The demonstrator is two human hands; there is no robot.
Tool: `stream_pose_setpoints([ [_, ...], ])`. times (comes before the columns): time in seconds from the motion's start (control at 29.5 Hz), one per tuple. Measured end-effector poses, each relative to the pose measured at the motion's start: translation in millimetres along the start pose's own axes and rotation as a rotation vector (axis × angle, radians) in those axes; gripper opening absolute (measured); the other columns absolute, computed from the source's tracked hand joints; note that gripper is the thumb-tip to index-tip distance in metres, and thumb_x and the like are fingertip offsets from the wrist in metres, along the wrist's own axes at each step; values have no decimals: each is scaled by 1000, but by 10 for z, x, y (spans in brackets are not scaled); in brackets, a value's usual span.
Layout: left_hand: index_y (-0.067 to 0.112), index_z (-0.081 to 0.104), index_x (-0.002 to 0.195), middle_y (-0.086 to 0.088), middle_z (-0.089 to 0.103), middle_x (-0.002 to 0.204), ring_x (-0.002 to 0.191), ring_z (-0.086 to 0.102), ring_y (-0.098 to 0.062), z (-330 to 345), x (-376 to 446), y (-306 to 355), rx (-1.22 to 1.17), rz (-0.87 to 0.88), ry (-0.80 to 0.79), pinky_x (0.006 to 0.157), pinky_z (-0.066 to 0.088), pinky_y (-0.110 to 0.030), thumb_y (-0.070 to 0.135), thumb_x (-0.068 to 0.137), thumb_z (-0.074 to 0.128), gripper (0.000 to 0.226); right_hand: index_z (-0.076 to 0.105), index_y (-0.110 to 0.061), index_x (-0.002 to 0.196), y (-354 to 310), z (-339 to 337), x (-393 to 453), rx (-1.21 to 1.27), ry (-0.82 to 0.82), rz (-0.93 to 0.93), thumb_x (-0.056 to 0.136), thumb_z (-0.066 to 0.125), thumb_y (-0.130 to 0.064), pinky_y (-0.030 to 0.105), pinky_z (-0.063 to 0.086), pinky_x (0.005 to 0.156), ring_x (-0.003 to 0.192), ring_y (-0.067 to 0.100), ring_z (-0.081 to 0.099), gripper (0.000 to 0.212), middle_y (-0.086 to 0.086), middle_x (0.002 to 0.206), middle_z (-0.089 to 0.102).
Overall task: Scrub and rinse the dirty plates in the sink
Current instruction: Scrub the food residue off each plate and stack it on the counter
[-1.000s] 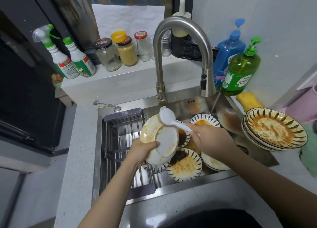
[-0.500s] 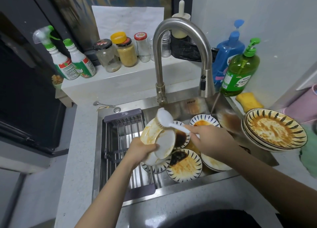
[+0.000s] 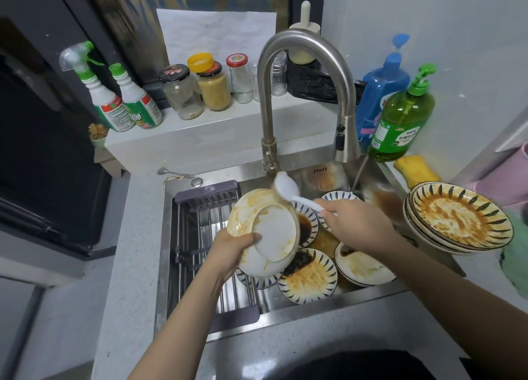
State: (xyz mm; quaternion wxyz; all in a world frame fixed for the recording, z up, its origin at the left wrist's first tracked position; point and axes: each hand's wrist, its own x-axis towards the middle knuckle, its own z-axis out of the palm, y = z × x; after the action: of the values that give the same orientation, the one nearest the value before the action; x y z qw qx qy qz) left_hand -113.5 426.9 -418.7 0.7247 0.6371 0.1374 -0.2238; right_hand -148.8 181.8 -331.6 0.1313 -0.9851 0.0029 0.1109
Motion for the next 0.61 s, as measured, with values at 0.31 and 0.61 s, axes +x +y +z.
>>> stream_pose_setpoints([
  [0.31,-1,62,108,-17,71,104,94,69,-31,-54,-15,70,-220,-33,-16,77,59,-42,-1,60,71,49,56,-42,127,169,24,51,197,-99,56,99,40,-31,28,47,49,60,15,62,34,-3,77,68],
  [0.61,0,59,117,-16,71,107,92,70,-27,-31,-53,29,-417,-128,-56,69,59,-38,3,66,66,52,48,-43,134,62,-182,132,63,-101,-37,101,39,-30,28,44,57,69,13,58,37,-6,86,66],
])
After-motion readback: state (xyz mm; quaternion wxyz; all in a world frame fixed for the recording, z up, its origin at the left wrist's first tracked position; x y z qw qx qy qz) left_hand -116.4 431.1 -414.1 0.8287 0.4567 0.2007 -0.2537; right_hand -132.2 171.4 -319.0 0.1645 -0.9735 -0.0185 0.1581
